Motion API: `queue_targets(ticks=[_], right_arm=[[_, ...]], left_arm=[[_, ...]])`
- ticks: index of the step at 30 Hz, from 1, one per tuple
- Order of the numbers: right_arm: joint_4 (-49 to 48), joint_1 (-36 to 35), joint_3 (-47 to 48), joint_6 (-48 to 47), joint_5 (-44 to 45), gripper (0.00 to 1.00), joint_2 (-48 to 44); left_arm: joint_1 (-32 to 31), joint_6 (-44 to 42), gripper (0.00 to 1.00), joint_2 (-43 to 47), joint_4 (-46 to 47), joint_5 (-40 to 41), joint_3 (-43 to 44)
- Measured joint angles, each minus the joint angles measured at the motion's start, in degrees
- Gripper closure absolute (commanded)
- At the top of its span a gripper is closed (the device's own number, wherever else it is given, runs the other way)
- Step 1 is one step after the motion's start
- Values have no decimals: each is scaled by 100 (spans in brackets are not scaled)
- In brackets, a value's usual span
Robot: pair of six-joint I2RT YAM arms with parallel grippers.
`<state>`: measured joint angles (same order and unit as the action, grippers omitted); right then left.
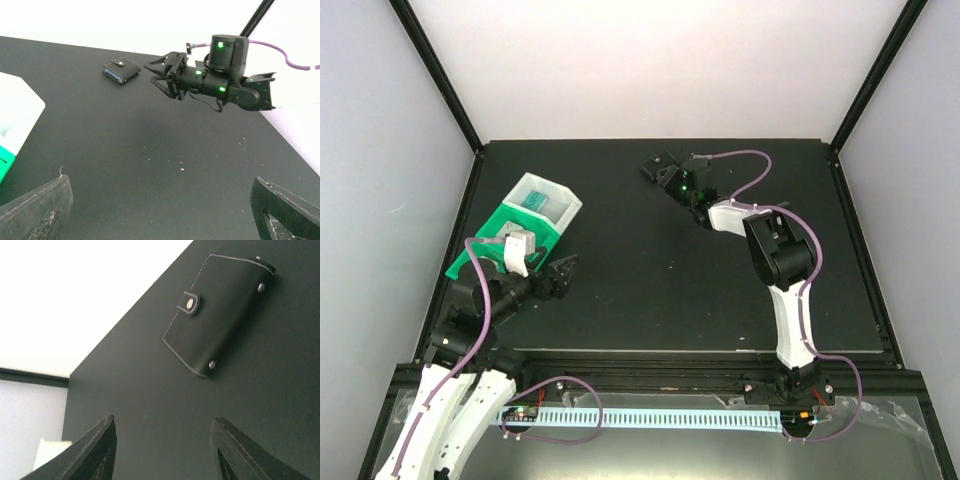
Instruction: Take the credit cards out of the card holder
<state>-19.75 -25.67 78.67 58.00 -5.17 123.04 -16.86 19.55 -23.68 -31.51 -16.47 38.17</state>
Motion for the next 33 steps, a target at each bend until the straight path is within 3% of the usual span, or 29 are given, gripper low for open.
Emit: queue_targets(ticks=[17,33], right_arm=[[13,339,1707,1154,-138,45,1755],[855,363,2782,1593,-74,56,2256]], left_arm=[[2,0,1,195,157,-164,-28],[4,0,1,262,157,-164,-79]])
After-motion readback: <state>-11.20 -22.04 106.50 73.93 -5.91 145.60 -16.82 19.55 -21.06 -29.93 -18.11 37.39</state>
